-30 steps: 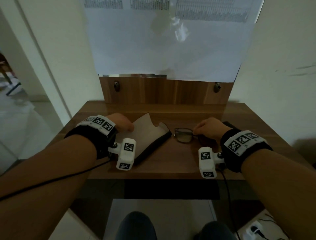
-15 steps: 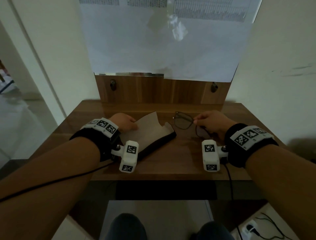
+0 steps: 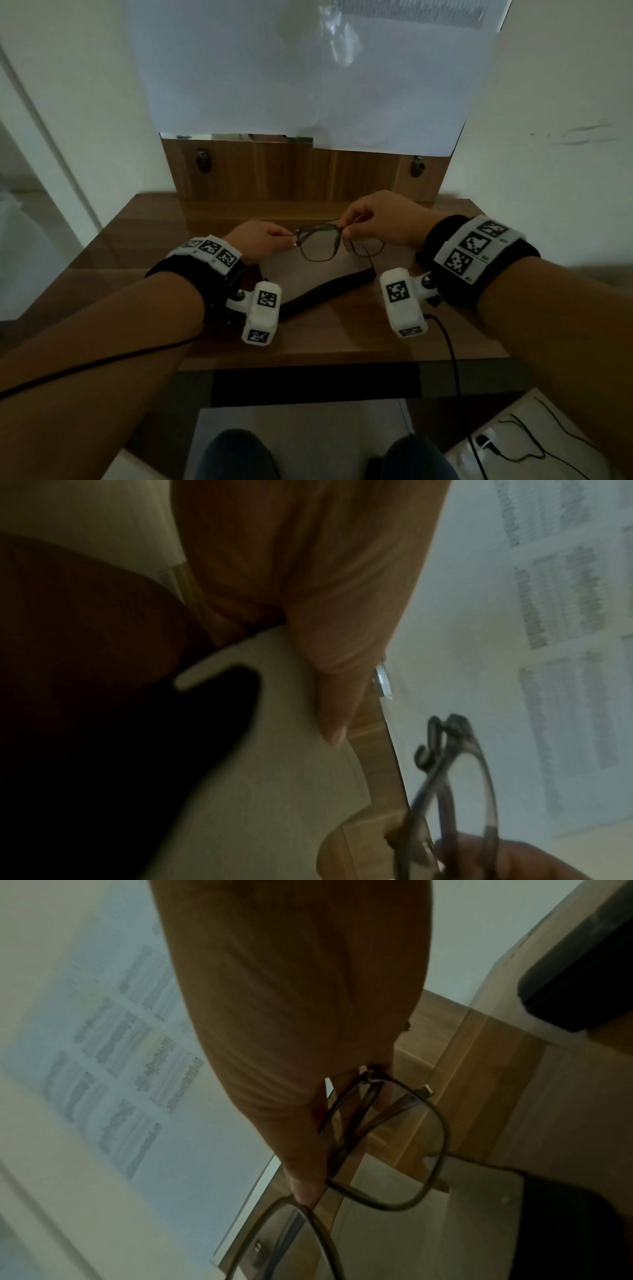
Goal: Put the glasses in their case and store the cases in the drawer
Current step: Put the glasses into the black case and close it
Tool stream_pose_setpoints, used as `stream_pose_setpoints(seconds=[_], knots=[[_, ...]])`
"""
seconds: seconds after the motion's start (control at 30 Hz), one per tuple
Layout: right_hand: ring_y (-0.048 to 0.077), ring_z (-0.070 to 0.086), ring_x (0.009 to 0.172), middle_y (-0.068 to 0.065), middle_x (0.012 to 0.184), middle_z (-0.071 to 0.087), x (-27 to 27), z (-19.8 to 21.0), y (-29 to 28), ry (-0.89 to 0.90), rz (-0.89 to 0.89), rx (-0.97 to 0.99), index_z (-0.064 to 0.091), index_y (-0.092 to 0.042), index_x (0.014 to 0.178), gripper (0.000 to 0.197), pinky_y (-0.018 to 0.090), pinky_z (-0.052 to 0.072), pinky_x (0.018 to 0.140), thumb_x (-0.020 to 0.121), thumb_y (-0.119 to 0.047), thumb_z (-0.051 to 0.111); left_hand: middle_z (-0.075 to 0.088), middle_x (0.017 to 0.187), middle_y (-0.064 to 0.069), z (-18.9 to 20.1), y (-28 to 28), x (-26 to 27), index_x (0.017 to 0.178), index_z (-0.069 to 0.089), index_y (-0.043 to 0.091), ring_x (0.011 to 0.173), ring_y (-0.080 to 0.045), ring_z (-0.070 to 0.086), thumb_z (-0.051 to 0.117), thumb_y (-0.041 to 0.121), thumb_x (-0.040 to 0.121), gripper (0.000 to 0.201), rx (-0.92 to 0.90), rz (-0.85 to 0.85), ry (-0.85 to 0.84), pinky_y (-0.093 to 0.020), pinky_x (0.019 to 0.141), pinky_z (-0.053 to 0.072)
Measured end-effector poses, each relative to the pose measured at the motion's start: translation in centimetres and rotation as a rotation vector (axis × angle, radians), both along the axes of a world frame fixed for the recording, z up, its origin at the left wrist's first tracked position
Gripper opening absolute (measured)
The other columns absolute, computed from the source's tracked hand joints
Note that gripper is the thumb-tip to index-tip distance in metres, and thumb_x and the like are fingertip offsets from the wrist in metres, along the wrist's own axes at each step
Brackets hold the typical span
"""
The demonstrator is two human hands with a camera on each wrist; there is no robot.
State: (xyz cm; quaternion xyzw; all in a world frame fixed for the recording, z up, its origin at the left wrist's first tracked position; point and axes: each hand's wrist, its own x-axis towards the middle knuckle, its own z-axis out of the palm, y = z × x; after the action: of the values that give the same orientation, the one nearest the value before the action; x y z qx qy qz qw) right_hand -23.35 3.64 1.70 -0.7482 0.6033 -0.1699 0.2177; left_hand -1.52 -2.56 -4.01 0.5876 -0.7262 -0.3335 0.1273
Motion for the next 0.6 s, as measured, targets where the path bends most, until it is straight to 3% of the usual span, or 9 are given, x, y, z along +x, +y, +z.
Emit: stream_pose_setpoints(seconds=[0.1,0.2,0.33,0.4,0.5,0.6], knots=[[0.002,0.058,0.085,-0.009,0.092,0.064,1.2,-0.1,-0.4,0.042,0.059,0.025,0.071,-0.016,0.104,0.019,0.012,0.041,0.073,0.087,-0.023,0.065,0.065,0.12,-0.011,-0.6,-0.5,0.9,0.122,0.063,0.012,0.112,-0.026,0.06,0.053,0.028,0.095,0.033,0.207,0.104,0.296,-0.039,0.1,0.046],[0.008,0.059,0.087,-0.005,0.095,0.065,2.3,-0.7,-0.8,0.067,0.096,0.048,0.071,-0.017,0.101,0.016,0.018,0.045,0.077,0.087,-0.022,0.065,0.068,0.107,-0.016,-1.0,-0.3,1.3,0.123,0.06,0.001,0.096,-0.028,0.066,0.055,0.016,0.093,0.034,0.378,0.218,0.579,-0.042,0.09,0.053],[0.001,0.055,0.077,-0.011,0.084,0.061,3.3,-1.8,-1.2,0.081,0.105,0.069,0.071,-0.018,0.099,0.015,0.013,0.04,0.067,0.086,-0.022,0.067,0.068,0.105,-0.017,-0.9,0.0,1.2,0.119,0.061,0.001,0.081,-0.024,0.067,0.055,0.017,0.093,0.031,0.385,0.217,0.588,-0.031,0.067,0.058],[-0.001,0.053,0.075,-0.012,0.083,0.06,3.5,-2.1,-1.3,0.092,0.111,0.095,0.071,-0.019,0.1,0.015,0.015,0.039,0.065,0.086,-0.022,0.067,0.069,0.103,-0.016,-0.9,0.0,1.3,0.117,0.062,0.002,0.081,-0.024,0.067,0.055,0.017,0.094,0.029,0.394,0.222,0.601,-0.031,0.065,0.058],[-0.002,0.051,0.075,-0.011,0.085,0.06,3.8,-2.5,-1.5,0.134,0.135,0.112,0.071,-0.019,0.102,0.017,0.016,0.039,0.064,0.086,-0.024,0.066,0.068,0.108,-0.018,-1.0,0.0,1.3,0.116,0.062,0.004,0.089,-0.027,0.067,0.054,0.017,0.094,0.027,0.413,0.223,0.619,-0.036,0.076,0.057],[-0.003,0.05,0.075,-0.016,0.083,0.056,3.7,-2.7,-1.5,0.169,0.144,0.125,0.07,-0.02,0.104,0.018,0.013,0.036,0.062,0.087,-0.024,0.065,0.067,0.104,-0.016,-0.7,0.1,1.3,0.115,0.061,0.007,0.087,-0.025,0.066,0.052,0.018,0.095,0.025,0.439,0.213,0.609,-0.032,0.065,0.06]])
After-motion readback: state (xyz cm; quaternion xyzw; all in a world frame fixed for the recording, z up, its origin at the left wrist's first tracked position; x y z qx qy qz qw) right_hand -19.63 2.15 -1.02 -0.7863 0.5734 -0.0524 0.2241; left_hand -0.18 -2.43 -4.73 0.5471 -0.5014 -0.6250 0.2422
